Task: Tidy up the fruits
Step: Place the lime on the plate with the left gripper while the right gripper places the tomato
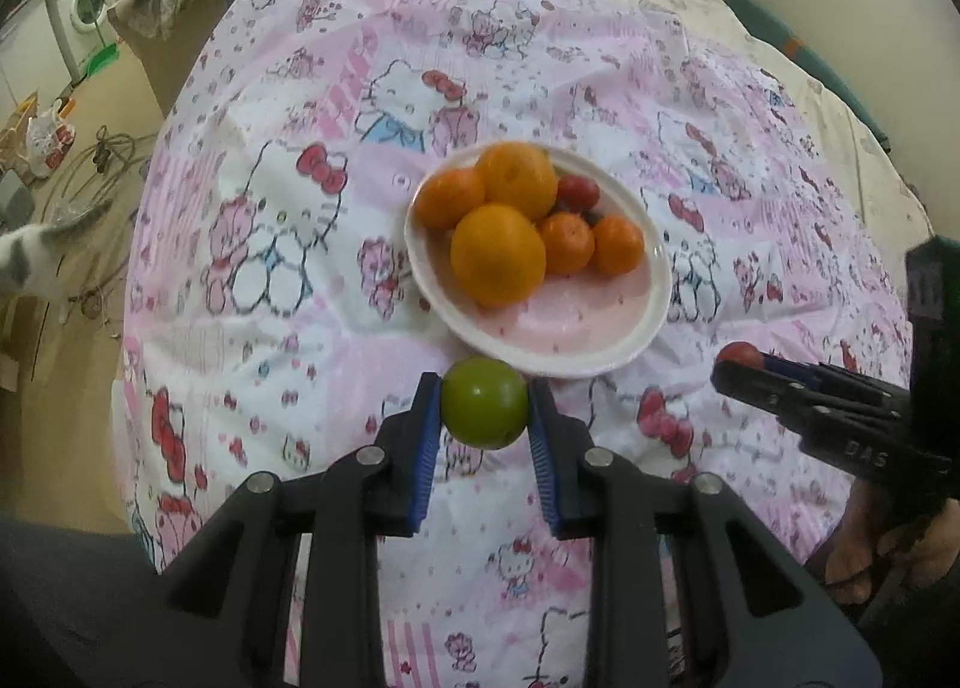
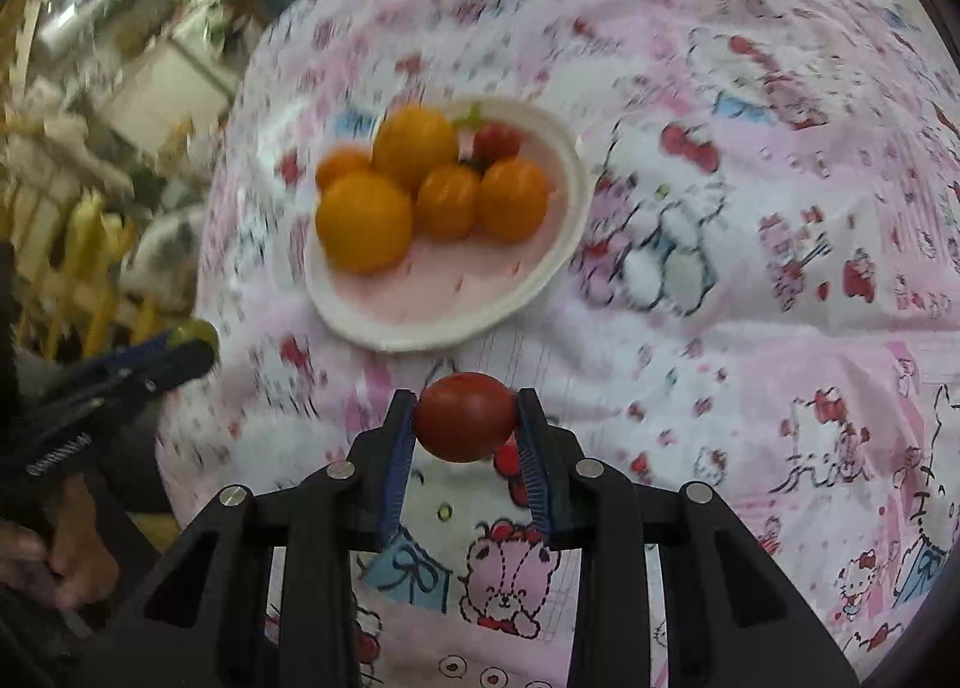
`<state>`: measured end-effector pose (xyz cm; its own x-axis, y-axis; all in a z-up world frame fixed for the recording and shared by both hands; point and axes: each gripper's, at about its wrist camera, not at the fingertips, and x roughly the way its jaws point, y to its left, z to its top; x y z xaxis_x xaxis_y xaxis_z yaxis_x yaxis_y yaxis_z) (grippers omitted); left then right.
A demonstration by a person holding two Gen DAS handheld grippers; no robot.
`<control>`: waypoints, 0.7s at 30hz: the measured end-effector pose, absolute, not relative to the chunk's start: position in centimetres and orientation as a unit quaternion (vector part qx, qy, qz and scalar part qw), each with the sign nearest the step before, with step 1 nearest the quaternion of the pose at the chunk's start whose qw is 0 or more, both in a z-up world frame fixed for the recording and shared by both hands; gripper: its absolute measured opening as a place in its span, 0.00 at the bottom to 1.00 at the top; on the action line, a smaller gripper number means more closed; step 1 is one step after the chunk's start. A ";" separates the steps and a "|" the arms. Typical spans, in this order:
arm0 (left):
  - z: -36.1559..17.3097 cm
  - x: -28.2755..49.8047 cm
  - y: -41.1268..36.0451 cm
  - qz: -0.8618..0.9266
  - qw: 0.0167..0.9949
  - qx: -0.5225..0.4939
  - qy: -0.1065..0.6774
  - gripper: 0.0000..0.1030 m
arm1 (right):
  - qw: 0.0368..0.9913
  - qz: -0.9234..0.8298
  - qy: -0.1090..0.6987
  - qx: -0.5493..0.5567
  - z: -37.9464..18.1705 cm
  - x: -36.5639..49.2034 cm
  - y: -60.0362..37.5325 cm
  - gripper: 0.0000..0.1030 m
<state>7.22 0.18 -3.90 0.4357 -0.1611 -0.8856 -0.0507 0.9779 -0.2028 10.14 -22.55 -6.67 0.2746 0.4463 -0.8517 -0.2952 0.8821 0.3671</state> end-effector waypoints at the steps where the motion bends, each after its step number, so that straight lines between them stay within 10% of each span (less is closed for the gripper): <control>1: -3.7 7.8 0.2 -0.033 0.841 -0.100 0.531 0.24 | 0.798 0.233 0.551 0.072 -6.3 10.5 -22.8 0.34; 21: -5.9 13.5 0.3 -0.027 0.841 -0.098 0.531 0.24 | 0.785 0.232 0.569 0.074 -10.5 16.7 -21.0 0.34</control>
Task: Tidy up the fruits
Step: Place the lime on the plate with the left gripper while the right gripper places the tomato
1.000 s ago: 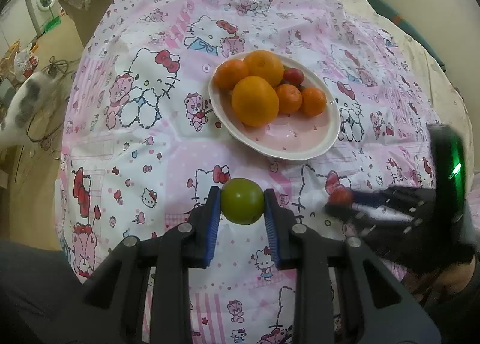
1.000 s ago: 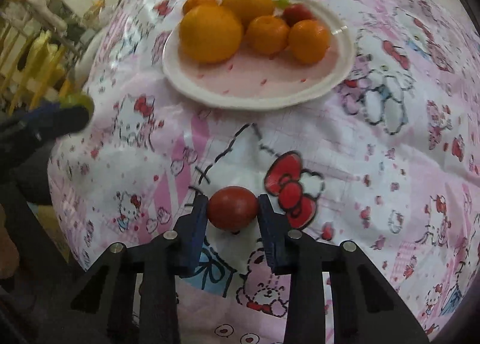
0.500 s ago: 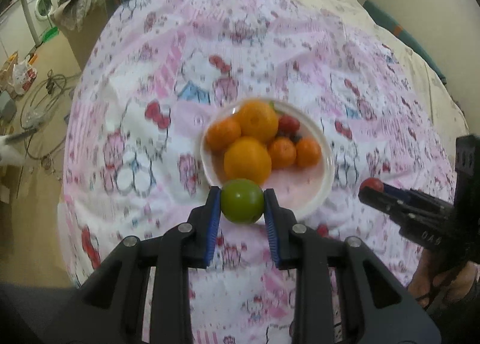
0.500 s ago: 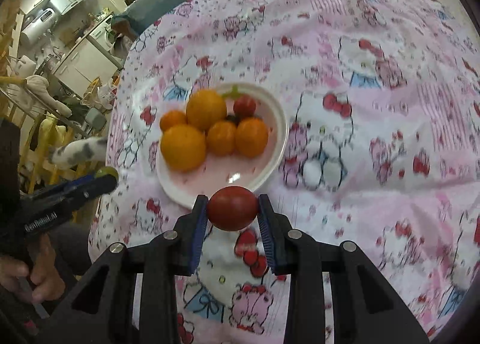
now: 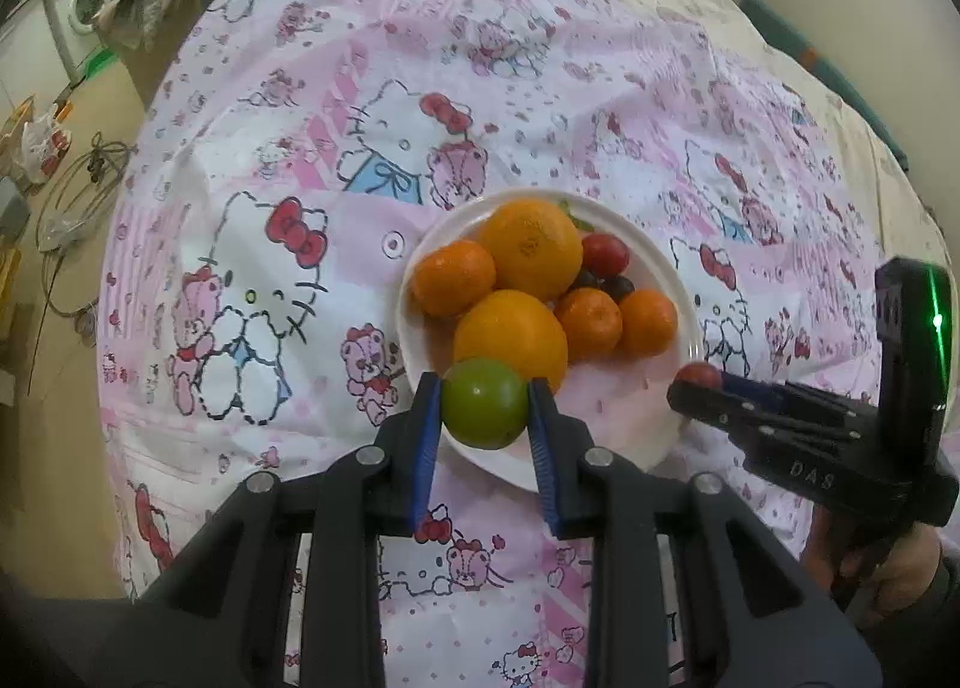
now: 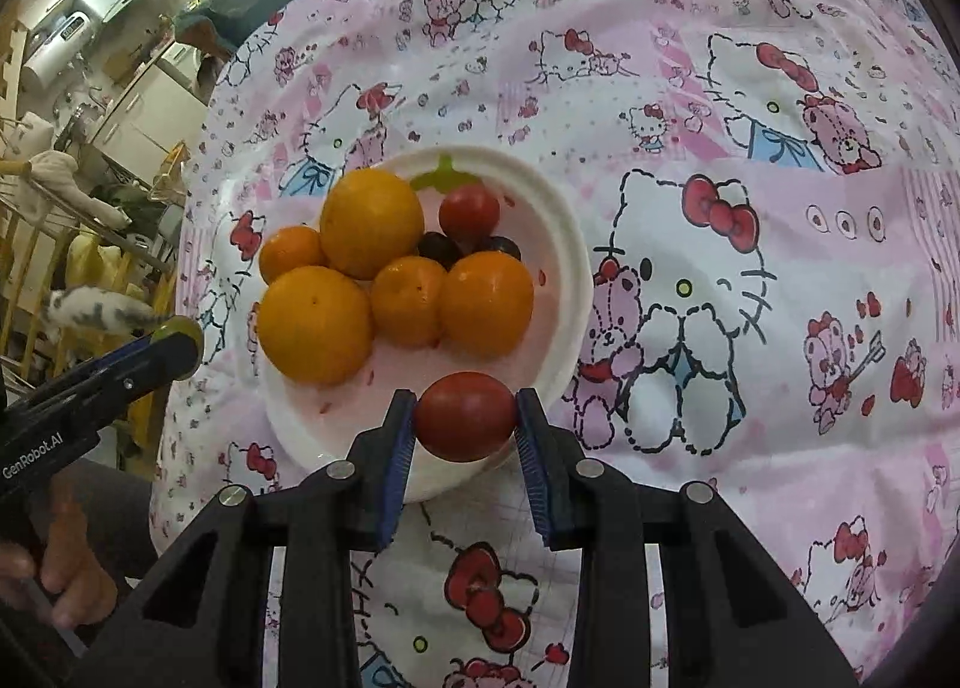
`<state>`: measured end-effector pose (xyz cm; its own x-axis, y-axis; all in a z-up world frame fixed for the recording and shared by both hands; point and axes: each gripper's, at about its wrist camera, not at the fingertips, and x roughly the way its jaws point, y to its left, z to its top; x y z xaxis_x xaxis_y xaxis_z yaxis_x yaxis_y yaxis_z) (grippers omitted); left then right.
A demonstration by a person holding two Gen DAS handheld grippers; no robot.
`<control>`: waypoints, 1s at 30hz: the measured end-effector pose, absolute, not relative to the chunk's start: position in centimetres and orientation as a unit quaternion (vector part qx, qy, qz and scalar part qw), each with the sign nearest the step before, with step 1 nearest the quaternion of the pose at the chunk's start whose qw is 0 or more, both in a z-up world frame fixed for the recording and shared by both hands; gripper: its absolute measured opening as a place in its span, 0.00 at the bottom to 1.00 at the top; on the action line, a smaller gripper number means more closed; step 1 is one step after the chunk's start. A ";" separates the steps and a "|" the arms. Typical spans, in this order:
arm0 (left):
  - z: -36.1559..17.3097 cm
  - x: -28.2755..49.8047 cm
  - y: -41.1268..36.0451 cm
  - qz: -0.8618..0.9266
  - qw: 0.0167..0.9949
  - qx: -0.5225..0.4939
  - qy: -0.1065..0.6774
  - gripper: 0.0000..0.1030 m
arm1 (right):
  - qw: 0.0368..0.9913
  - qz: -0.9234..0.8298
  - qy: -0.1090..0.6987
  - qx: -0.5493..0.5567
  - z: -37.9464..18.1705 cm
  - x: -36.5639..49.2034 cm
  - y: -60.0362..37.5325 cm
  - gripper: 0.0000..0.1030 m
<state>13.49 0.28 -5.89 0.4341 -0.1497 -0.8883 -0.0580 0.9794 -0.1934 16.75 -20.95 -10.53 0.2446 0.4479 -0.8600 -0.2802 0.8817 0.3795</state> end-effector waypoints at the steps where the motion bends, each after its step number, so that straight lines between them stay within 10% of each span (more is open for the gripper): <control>1: -6.1 13.5 0.1 -0.029 0.840 -0.095 0.534 0.24 | 0.786 0.232 0.569 0.076 -10.6 16.8 -20.9 0.35; 17: -6.2 13.3 -1.4 -0.035 0.841 -0.075 0.535 0.24 | 0.793 0.226 0.551 0.131 -9.2 17.3 -22.7 0.55; 22: -7.3 12.8 -2.5 -0.050 0.823 -0.091 0.558 0.24 | 0.816 0.190 0.521 0.164 -6.9 16.5 -25.5 0.76; 30: -9.4 13.4 -5.7 -0.041 0.818 -0.104 0.564 0.24 | 0.824 0.171 0.499 0.209 -5.0 15.6 -28.9 0.78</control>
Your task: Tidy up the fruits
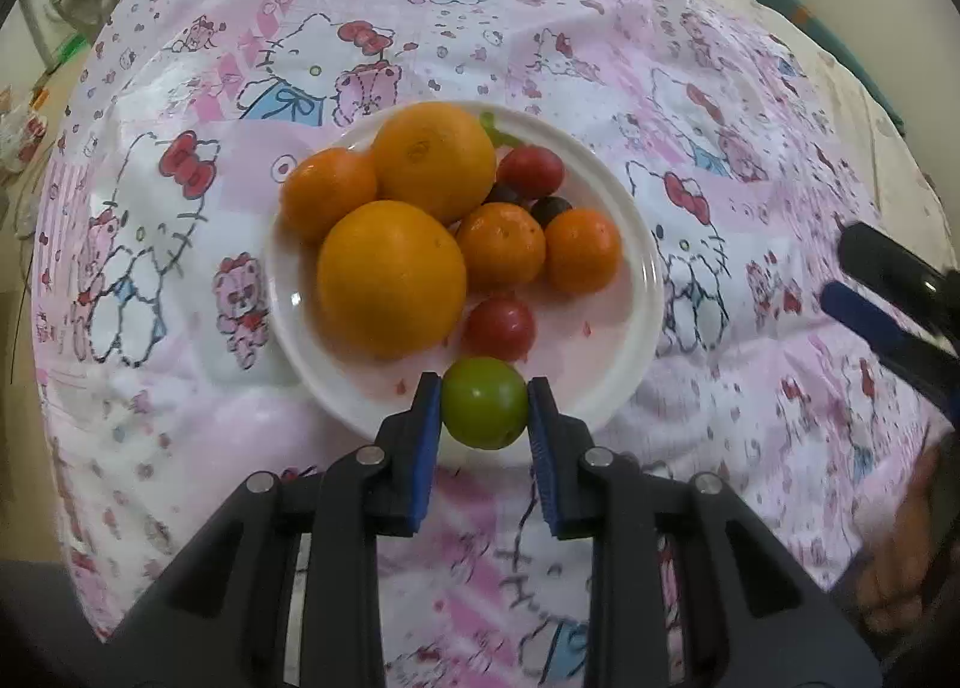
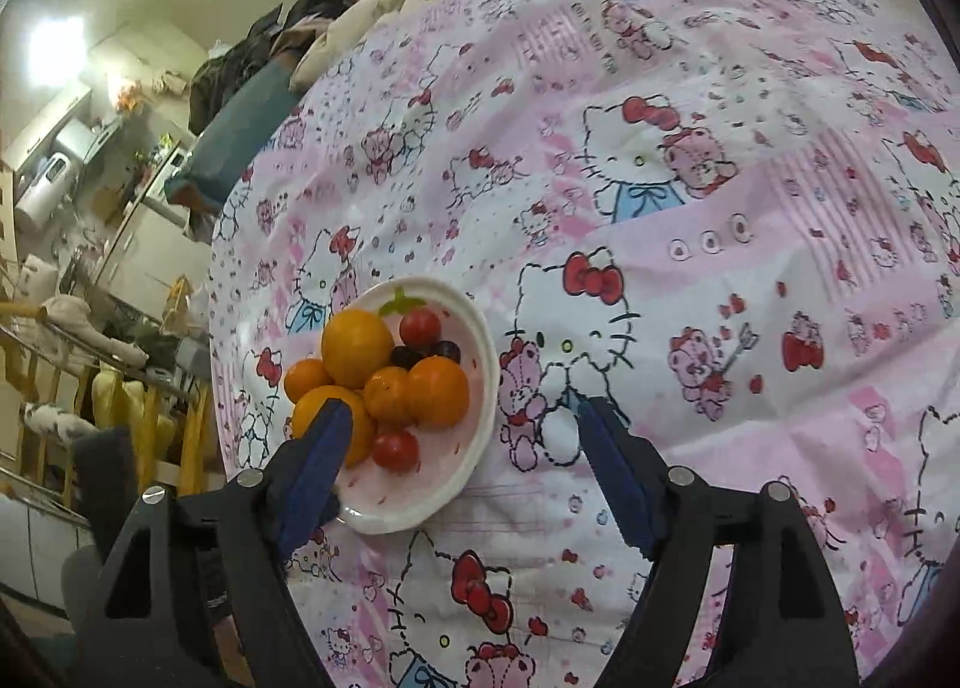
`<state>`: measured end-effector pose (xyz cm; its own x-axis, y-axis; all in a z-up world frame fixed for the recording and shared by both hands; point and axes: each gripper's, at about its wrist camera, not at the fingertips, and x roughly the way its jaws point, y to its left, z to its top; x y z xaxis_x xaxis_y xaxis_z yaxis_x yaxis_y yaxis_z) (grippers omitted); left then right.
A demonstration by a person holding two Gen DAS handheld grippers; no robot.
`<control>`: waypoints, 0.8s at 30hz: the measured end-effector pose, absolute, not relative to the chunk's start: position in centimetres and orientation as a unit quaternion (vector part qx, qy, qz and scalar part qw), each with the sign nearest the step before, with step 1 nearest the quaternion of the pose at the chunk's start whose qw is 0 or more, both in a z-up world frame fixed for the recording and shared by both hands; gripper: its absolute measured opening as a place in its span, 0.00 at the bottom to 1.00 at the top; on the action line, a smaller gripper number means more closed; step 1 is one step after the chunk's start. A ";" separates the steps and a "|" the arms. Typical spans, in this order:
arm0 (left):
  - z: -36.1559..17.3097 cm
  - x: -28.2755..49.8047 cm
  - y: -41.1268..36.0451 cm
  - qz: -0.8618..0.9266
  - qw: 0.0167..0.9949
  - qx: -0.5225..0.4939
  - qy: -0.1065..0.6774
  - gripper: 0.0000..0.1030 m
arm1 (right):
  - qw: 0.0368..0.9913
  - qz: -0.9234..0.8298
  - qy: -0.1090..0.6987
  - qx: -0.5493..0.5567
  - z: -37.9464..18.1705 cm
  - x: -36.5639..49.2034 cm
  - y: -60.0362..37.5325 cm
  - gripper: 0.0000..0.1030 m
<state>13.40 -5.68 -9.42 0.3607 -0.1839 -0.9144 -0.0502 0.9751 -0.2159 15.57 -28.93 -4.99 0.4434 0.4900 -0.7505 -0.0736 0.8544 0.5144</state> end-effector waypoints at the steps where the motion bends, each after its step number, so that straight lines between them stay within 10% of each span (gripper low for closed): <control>1: -9.7 13.7 -5.9 -0.037 0.819 -0.109 0.562 0.24 | 0.824 0.168 0.497 0.213 -5.0 15.5 -29.2 0.78; 11: -11.1 14.3 -6.4 0.005 0.811 -0.100 0.577 0.27 | 0.827 0.170 0.476 0.246 -4.1 15.5 -30.6 0.78; 17: -10.1 14.4 -6.7 0.026 0.822 -0.087 0.562 0.70 | 0.827 0.177 0.469 0.253 -3.6 15.6 -30.6 0.78; 24: -7.9 13.6 -6.9 0.012 0.823 -0.092 0.561 0.71 | 0.829 0.183 0.466 0.250 -3.2 15.3 -30.6 0.78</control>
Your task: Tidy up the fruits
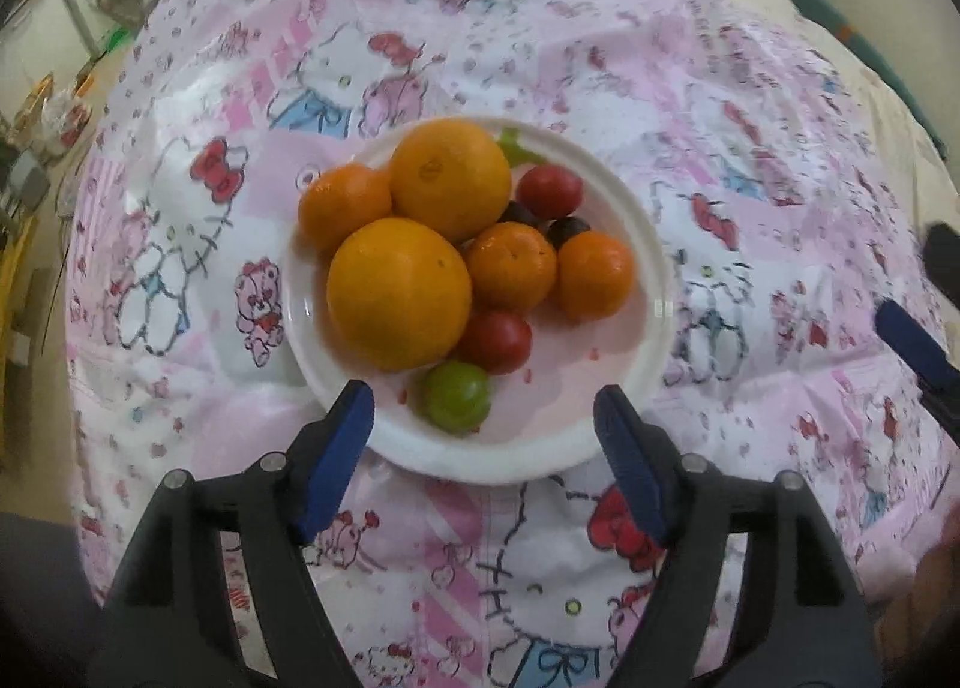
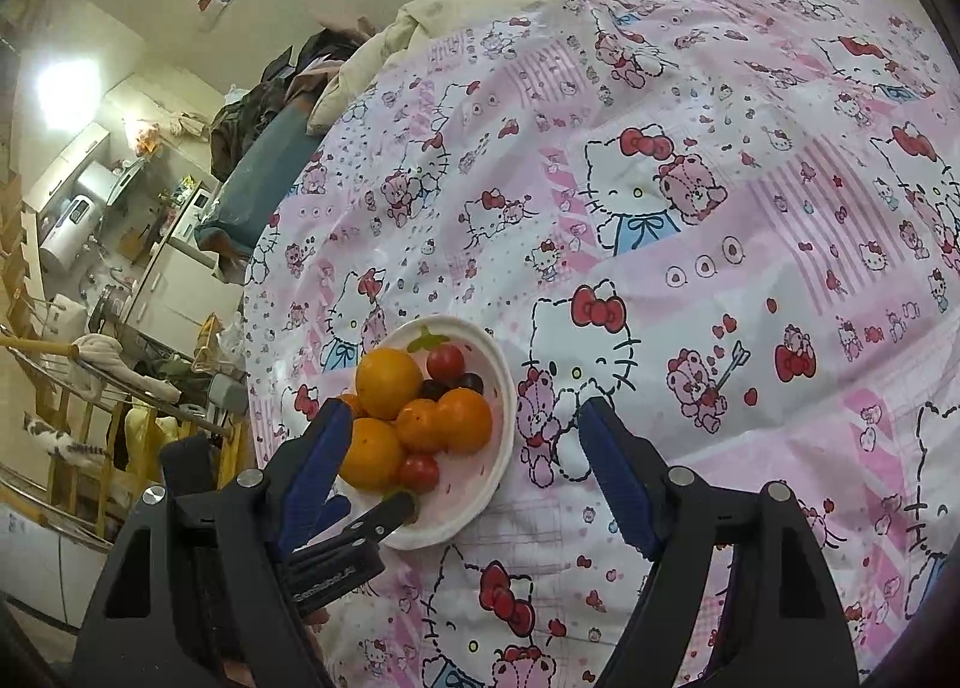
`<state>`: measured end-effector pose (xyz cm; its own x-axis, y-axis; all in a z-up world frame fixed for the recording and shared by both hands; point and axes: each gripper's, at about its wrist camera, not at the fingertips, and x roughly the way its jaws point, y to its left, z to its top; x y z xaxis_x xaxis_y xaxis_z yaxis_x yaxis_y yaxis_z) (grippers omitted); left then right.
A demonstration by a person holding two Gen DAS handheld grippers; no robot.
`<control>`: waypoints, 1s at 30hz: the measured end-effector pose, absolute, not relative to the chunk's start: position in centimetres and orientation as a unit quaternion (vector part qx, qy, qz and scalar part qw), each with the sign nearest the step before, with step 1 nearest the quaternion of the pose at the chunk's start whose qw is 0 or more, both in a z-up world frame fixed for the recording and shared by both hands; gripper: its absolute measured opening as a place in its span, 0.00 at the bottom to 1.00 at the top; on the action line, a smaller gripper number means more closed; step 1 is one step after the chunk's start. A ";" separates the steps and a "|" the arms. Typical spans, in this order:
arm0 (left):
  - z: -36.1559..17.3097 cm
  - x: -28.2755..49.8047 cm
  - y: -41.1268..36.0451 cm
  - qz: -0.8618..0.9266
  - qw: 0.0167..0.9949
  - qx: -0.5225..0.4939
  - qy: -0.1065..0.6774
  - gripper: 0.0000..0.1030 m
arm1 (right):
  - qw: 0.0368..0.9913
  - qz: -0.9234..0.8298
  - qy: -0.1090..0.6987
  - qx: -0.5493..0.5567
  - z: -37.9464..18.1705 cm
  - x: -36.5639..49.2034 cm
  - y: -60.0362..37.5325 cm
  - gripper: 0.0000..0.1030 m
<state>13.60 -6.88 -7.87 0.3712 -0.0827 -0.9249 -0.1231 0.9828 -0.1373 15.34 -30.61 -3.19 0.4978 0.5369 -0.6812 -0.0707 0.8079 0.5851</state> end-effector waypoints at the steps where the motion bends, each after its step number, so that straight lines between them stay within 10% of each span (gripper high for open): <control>1: -7.0 13.2 -6.7 0.013 0.830 -0.091 0.551 0.71 | 0.829 0.183 0.465 0.250 -3.1 15.3 -30.6 0.78; 15: 1.5 5.8 0.8 0.042 0.909 -0.025 0.413 0.72 | 0.870 0.184 0.435 0.143 -0.5 10.6 -27.0 0.89; 30: 2.4 -0.8 2.4 0.026 0.937 -0.041 0.346 1.00 | 0.922 0.148 0.353 0.061 1.8 1.2 -22.2 1.00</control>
